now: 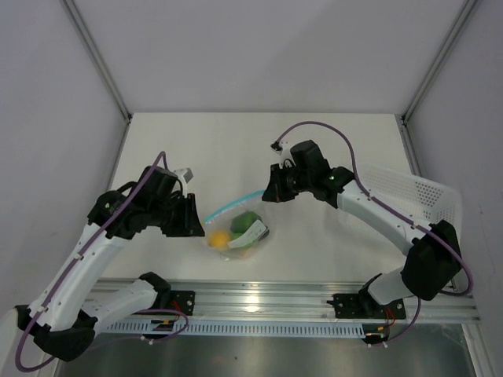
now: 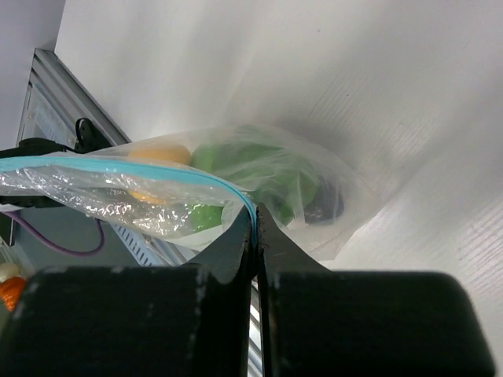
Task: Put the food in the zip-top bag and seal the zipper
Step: Zip the zipper food storage bag at the center of the board, then place the zipper food storage bag at the center of the board.
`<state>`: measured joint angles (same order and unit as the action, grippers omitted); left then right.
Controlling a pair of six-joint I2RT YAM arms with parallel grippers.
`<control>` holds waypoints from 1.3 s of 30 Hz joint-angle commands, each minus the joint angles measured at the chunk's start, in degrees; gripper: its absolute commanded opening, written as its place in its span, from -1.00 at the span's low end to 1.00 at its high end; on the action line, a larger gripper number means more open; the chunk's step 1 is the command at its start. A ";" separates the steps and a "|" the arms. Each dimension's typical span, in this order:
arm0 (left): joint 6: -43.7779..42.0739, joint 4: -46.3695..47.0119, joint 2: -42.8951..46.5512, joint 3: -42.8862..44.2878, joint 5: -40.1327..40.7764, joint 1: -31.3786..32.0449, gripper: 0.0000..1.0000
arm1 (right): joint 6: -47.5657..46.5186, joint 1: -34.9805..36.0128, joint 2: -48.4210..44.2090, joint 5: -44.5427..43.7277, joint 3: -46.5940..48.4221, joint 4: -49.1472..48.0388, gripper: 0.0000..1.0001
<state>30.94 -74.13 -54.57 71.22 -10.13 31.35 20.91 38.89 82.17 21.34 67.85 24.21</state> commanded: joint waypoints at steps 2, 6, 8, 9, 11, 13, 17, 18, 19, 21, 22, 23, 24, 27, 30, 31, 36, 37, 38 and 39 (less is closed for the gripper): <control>-0.44 -1.73 2.36 -0.12 2.21 -0.33 -0.12 | -1.22 -0.31 4.21 2.72 5.26 -0.13 -1.00; -1.05 -1.54 -0.44 5.92 8.52 -0.33 0.93 | -1.57 -0.40 9.31 5.81 11.92 0.84 -1.00; -1.76 -3.91 -2.90 11.73 11.95 -0.33 0.99 | -1.75 -0.49 13.16 6.86 14.75 1.63 -1.00; -1.85 -5.14 -4.22 16.19 13.72 -0.33 0.99 | -1.66 -0.66 14.50 7.83 16.33 1.81 -1.00; -2.64 -7.42 -6.78 21.58 17.50 -0.33 0.99 | -1.22 -1.01 17.57 8.45 21.34 2.42 -1.00; -2.64 -7.00 -6.17 25.54 18.31 -0.33 0.99 | 0.88 -2.42 24.86 10.56 28.37 2.16 -1.00; -2.55 -3.66 -2.22 21.34 14.44 -0.24 0.99 | 4.75 -4.09 36.28 12.67 40.66 2.42 -1.00; -2.46 -3.48 -1.52 19.94 13.92 -0.33 0.99 | 5.98 -4.70 41.44 13.11 43.56 2.77 -1.00; -2.29 -3.39 -0.29 19.49 13.39 -0.24 0.99 | 9.21 -5.14 44.10 13.46 49.42 2.60 -1.00; -1.68 -3.22 0.77 17.29 12.94 -0.24 0.99 | 13.79 -6.19 51.72 13.90 55.08 1.73 -1.00; -1.41 -3.22 1.91 16.59 12.16 -0.33 0.99 | 16.07 -6.55 54.04 14.25 59.28 0.76 -1.00; -1.15 -2.78 2.44 16.32 11.63 -0.24 0.99 | 20.97 -6.81 56.15 14.51 60.98 -0.46 -1.00; -0.36 -2.43 2.97 14.67 11.02 -0.24 0.99 | 23.28 -7.16 59.56 14.26 62.21 -3.00 -1.00; 1.31 -0.41 4.90 11.85 7.76 -0.24 0.99 | 31.02 -8.13 64.58 13.55 65.03 -7.94 -1.00; 2.90 2.22 6.66 8.77 5.04 -0.24 0.99 | 32.97 -8.83 66.97 12.41 67.67 -8.56 -1.00; 3.16 3.02 7.19 7.54 4.25 -0.24 0.99 | 32.88 -8.92 66.89 11.54 67.50 -8.91 -1.00; 5.27 8.28 9.91 2.36 0.29 -0.24 0.99 | 30.78 -9.36 66.89 11.26 65.21 -9.00 -0.88; 5.79 9.08 10.18 1.91 -0.24 -0.24 0.99 | 30.34 -9.45 67.07 11.53 65.04 -8.83 -0.84; 6.93 9.87 10.70 1.38 -1.28 -0.15 0.99 | 29.90 -9.45 67.07 11.61 64.60 -8.04 -0.78; 7.46 11.62 10.88 0.42 -1.90 -0.24 0.99 | 28.50 -9.45 66.81 11.53 64.42 -7.77 -0.57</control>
<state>35.05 -69.23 -44.77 73.21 -7.79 31.31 50.94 29.30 150.54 32.91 130.85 17.69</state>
